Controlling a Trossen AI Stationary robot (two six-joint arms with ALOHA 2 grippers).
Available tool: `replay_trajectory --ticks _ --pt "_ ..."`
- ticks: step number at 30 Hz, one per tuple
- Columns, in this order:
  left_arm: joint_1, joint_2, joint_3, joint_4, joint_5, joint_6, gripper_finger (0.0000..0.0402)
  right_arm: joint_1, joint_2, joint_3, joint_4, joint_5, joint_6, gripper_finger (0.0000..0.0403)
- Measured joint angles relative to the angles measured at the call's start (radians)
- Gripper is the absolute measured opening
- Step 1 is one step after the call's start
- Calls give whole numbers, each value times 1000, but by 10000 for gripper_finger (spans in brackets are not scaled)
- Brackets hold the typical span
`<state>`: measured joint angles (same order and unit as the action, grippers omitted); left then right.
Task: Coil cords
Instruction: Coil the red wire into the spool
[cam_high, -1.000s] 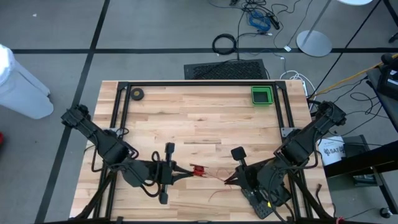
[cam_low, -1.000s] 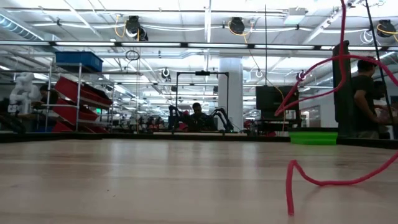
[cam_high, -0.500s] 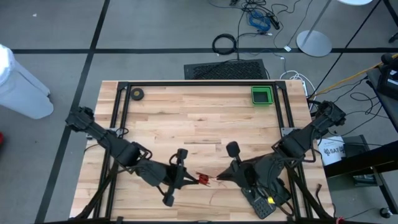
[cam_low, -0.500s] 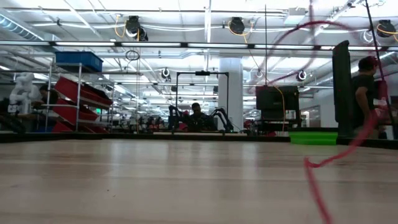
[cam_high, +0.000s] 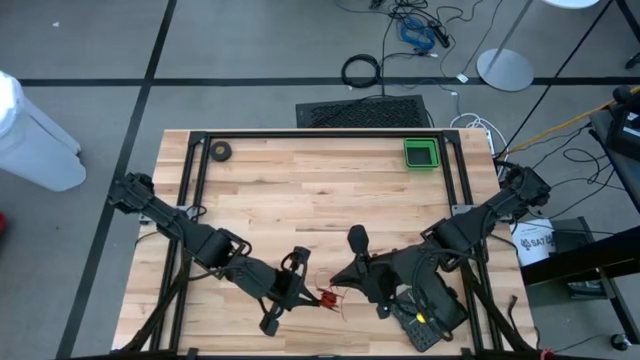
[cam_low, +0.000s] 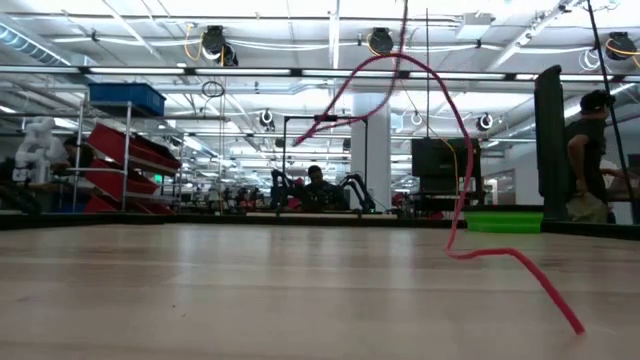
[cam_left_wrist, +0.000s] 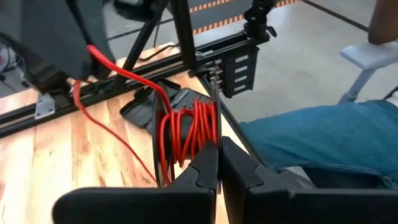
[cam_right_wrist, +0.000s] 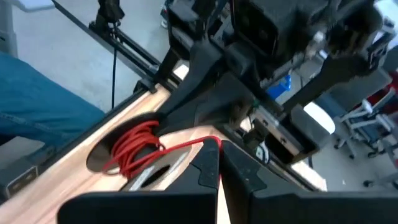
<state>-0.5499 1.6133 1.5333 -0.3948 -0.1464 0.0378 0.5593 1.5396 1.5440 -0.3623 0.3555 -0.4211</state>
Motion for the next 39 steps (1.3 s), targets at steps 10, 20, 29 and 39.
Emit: replay_trajectory --ticks 10,20,29,39 --pt "-12 2 0 13 59 78 8 -33 48 0 116 -127 -71 0" --pt "-32 2 -1 15 90 121 8 -56 71 1 142 -180 -92 0" --pt "-51 3 -2 53 131 260 8 -84 89 2 192 -332 -38 3" --pt "-96 3 -2 99 143 359 8 -112 146 2 257 -400 -24 4"
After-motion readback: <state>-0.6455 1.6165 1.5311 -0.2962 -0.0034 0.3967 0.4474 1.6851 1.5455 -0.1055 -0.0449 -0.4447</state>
